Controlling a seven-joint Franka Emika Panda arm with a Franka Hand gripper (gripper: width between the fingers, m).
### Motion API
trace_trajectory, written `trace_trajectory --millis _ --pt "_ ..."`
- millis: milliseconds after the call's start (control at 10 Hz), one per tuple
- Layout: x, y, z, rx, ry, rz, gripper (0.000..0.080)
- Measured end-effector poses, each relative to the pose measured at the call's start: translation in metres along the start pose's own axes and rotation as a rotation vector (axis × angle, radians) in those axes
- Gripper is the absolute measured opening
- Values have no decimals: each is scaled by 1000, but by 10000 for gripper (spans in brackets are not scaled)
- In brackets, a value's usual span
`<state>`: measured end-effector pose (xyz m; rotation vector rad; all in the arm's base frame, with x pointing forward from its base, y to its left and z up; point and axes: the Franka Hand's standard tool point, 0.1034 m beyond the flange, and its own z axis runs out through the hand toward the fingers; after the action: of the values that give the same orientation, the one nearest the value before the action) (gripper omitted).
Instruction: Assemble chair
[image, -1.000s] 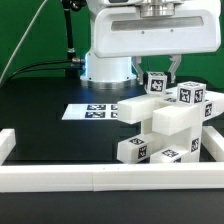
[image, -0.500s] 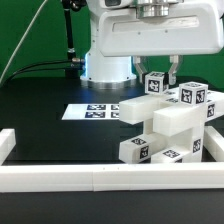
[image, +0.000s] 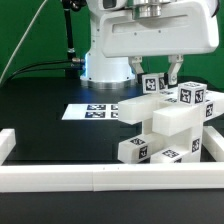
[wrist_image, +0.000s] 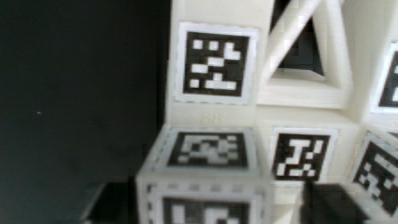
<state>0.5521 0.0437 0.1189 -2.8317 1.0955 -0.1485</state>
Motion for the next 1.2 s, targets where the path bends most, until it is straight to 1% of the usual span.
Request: trace_trajectory --millis 100,200,400,500,800,900,1000,1100,1200 --pt "-2 -1 0 -8 1 -147 593" --pt "-4 -3 1 -16 2 -400 637" --pt "-4 2 2 -20 -6 -661 648" --pt "-1 4 1 -22 -5 -726 648" --pt "1 6 2 -33 -5 -892 649" --pt "0 6 2 -36 -7 -944 649" --pt "-1 4 1 -47 -10 -1058 649" --pt "0 4 1 -46 -9 -1081 649" --pt "0 4 1 -47 -9 -1064 525"
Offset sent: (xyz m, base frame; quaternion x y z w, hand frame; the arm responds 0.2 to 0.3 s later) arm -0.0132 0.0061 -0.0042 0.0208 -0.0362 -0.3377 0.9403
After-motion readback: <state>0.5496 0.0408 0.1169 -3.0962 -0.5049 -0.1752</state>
